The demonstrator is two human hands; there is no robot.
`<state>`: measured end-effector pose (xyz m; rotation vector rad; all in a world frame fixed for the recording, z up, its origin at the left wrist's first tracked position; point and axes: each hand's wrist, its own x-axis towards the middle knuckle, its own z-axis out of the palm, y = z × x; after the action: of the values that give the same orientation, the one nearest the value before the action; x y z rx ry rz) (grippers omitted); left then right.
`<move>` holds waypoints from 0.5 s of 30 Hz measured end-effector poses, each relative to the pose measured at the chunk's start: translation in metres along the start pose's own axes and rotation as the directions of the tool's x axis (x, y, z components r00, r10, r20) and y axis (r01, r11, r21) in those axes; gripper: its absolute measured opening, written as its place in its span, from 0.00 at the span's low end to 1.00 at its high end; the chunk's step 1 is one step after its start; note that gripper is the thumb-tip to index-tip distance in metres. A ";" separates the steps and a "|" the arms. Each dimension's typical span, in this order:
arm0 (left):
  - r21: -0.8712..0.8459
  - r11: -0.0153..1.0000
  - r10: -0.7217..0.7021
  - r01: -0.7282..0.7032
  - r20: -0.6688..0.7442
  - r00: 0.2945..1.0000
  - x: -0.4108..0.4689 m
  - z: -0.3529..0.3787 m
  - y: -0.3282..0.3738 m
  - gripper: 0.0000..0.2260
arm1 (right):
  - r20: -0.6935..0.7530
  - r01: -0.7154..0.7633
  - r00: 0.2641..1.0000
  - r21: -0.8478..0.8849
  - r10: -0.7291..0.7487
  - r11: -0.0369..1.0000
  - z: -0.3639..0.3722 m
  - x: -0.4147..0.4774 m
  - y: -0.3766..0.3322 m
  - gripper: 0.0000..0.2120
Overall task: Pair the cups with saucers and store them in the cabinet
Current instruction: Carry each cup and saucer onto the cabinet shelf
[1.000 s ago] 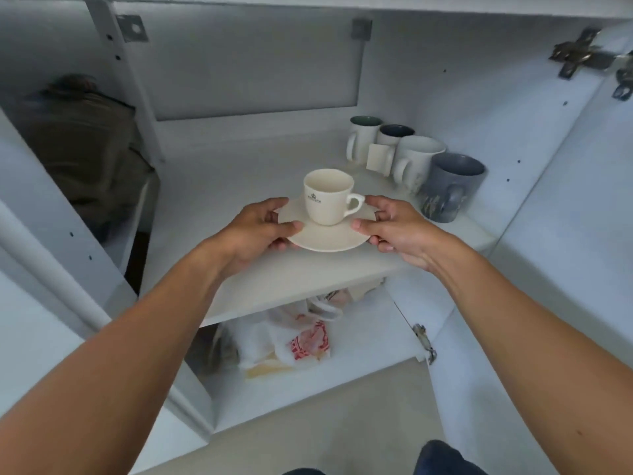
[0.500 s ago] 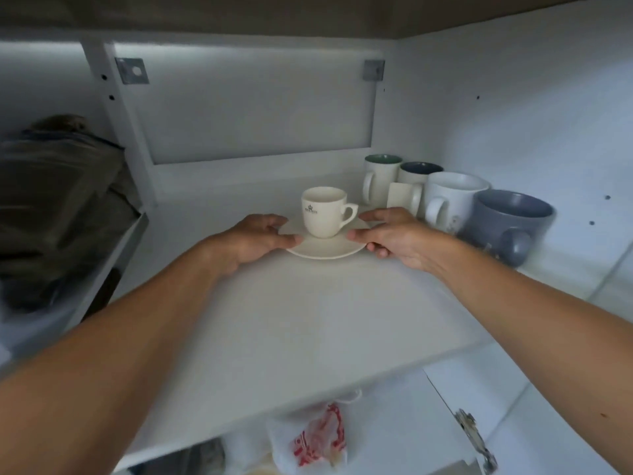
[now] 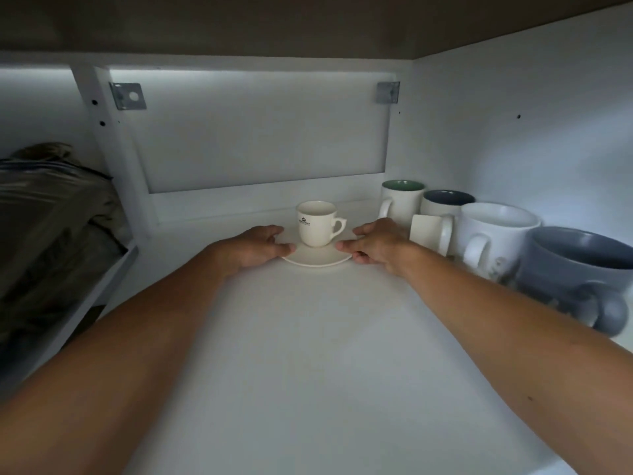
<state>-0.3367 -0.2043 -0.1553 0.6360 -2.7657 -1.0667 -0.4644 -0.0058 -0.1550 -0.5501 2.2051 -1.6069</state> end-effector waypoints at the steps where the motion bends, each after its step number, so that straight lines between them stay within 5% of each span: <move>1: 0.022 1.000 -0.001 0.001 0.007 1.000 0.003 -0.001 -0.001 0.33 | -0.004 -0.007 1.000 -0.019 0.007 1.000 0.001 0.003 -0.002 0.36; 15: 0.300 0.954 -0.007 -0.008 0.049 0.999 0.031 -0.012 0.001 0.32 | -0.016 -0.064 0.998 -0.180 0.062 0.982 0.006 0.024 -0.014 0.26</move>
<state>-0.3621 -0.2246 -0.1472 0.6476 -3.0000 -0.6722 -0.4809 -0.0268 -0.1447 -0.5161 2.3664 -1.3907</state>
